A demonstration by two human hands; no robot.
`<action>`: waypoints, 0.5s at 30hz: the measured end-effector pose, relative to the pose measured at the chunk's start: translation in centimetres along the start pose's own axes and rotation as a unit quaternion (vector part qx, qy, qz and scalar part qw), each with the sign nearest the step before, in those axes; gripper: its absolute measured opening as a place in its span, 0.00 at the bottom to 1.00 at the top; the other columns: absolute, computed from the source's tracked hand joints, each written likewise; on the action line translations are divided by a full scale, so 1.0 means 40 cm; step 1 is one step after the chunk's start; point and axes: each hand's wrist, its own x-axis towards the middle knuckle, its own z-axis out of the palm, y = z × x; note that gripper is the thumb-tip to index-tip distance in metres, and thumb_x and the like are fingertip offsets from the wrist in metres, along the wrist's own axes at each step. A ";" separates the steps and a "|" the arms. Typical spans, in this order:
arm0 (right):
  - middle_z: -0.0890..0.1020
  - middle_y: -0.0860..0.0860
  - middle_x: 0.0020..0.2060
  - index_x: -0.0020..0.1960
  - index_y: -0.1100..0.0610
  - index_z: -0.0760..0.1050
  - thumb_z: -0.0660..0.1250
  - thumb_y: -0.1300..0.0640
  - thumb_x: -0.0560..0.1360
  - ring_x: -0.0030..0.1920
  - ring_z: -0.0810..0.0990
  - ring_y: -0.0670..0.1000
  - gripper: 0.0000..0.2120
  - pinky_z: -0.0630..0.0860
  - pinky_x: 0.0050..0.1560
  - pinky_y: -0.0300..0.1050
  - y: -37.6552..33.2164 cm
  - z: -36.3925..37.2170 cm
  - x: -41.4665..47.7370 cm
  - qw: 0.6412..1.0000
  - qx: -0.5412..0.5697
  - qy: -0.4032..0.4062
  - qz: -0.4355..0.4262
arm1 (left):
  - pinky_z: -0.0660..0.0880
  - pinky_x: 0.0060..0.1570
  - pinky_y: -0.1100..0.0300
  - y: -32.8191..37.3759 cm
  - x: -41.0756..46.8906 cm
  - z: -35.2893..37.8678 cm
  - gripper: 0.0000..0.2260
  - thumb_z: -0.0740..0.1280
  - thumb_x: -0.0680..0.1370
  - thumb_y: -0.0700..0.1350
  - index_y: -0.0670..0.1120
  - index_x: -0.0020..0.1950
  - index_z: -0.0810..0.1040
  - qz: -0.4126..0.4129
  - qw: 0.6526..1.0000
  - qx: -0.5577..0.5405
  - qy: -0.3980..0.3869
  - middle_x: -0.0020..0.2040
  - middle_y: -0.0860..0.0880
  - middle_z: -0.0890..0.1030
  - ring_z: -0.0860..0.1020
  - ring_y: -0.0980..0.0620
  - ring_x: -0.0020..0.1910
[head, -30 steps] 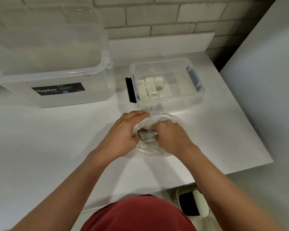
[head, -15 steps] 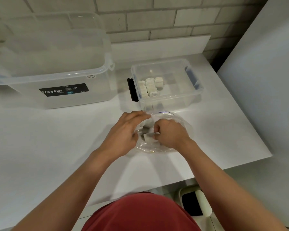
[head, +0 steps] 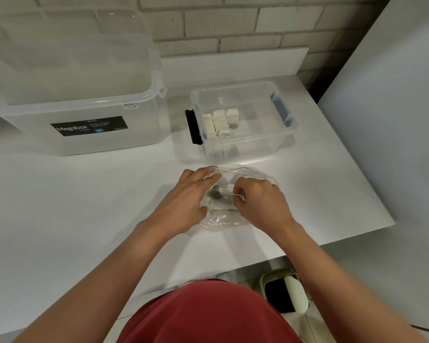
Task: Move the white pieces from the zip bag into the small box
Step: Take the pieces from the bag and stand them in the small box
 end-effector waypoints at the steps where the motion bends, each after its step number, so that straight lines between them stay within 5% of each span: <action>1: 0.85 0.48 0.43 0.48 0.52 0.81 0.67 0.57 0.76 0.44 0.82 0.56 0.04 0.78 0.43 0.48 -0.001 0.003 0.001 1.000 0.009 -0.009 0.004 | 0.66 0.65 0.63 0.000 0.001 0.001 0.37 0.72 0.74 0.38 0.52 0.81 0.63 -0.002 1.000 -0.006 0.002 0.81 0.57 0.59 0.60 0.53 0.70; 8: 0.83 0.47 0.53 0.58 0.48 0.80 0.72 0.50 0.75 0.53 0.81 0.53 0.12 0.76 0.43 0.47 -0.004 0.007 0.020 0.985 0.001 -0.162 -0.057 | 0.61 0.63 0.66 0.002 -0.001 -0.006 0.36 0.73 0.75 0.41 0.53 0.80 0.64 -0.003 1.000 -0.026 0.001 0.80 0.56 0.61 0.62 0.52 0.71; 12: 0.83 0.48 0.55 0.61 0.48 0.79 0.65 0.54 0.77 0.53 0.82 0.57 0.13 0.78 0.42 0.48 -0.021 0.022 0.024 0.983 -0.074 -0.137 -0.097 | 0.65 0.66 0.63 0.007 0.000 -0.007 0.34 0.73 0.75 0.41 0.54 0.79 0.67 0.001 1.000 -0.026 -0.006 0.79 0.56 0.63 0.63 0.52 0.71; 15: 0.85 0.49 0.49 0.56 0.48 0.82 0.64 0.56 0.77 0.49 0.83 0.56 0.11 0.81 0.45 0.52 -0.011 0.005 0.023 0.995 0.003 -0.088 -0.053 | 0.62 0.65 0.65 0.004 0.001 -0.015 0.31 0.76 0.74 0.46 0.54 0.76 0.72 -0.017 0.998 -0.054 0.015 0.77 0.56 0.66 0.66 0.52 0.71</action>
